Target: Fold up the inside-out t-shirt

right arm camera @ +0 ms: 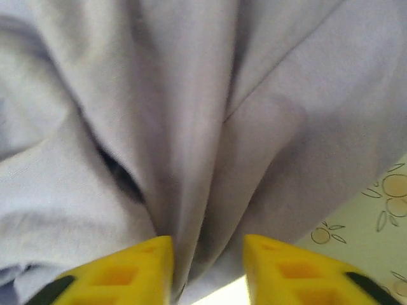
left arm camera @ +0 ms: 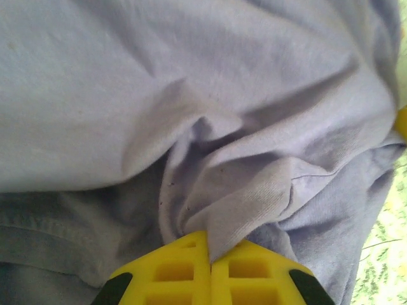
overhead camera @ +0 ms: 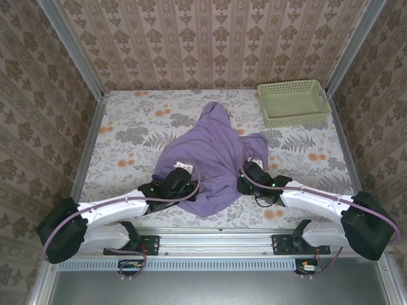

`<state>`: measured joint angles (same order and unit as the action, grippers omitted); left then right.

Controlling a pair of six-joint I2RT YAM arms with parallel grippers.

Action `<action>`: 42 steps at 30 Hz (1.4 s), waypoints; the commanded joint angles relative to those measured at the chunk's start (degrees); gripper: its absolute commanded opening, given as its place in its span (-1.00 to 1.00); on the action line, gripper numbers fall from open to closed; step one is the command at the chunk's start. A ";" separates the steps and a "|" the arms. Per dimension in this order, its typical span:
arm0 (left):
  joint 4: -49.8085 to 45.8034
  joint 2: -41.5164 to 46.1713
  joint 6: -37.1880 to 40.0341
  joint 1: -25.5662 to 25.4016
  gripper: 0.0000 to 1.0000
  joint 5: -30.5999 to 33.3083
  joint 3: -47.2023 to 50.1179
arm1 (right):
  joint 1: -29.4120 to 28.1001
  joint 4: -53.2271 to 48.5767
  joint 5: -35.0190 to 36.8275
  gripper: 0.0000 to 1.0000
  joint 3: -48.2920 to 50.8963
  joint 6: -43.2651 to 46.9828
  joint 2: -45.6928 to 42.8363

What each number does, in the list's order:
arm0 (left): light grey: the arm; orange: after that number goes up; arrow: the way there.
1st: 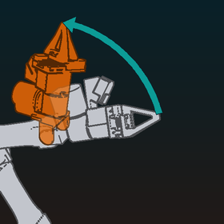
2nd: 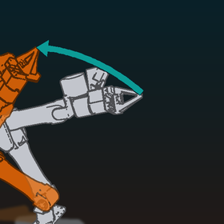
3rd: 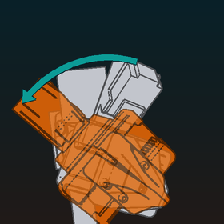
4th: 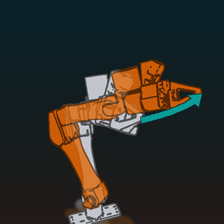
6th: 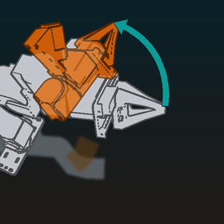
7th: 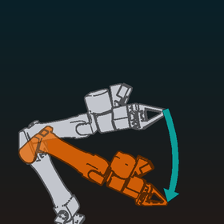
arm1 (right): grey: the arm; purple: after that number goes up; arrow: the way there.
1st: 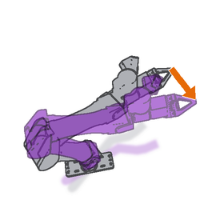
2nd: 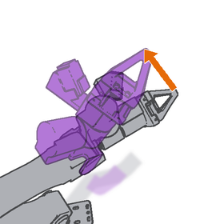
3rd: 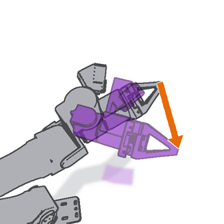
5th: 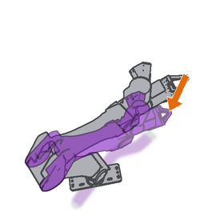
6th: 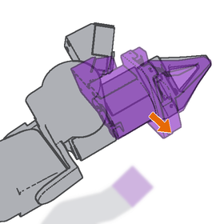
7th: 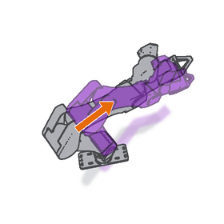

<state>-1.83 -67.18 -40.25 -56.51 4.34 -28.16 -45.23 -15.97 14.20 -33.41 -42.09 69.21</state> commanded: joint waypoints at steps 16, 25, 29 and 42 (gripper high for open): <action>2.75 8.85 -0.67 -0.92 -1.00 1.81 2.55 | -8.39 16.83 -10.75 -0.25 -6.97 2.97 13.12; 1.09 12.01 -0.79 -1.25 -1.00 1.90 3.01 | -5.83 17.10 -4.63 -0.11 -10.53 3.55 20.11; 1.29 12.99 -0.94 -1.64 -1.00 2.03 3.89 | -2.20 17.73 -4.79 -0.12 -12.00 3.93 22.67; 2.18 11.73 -2.51 -2.05 -1.00 3.18 7.39 | -2.38 16.27 -8.80 0.12 -15.02 3.07 31.17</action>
<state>0.32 -55.51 -41.21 -58.13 6.20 -21.98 -47.37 1.28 6.42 -46.96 -38.52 97.36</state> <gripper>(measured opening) 0.045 0.562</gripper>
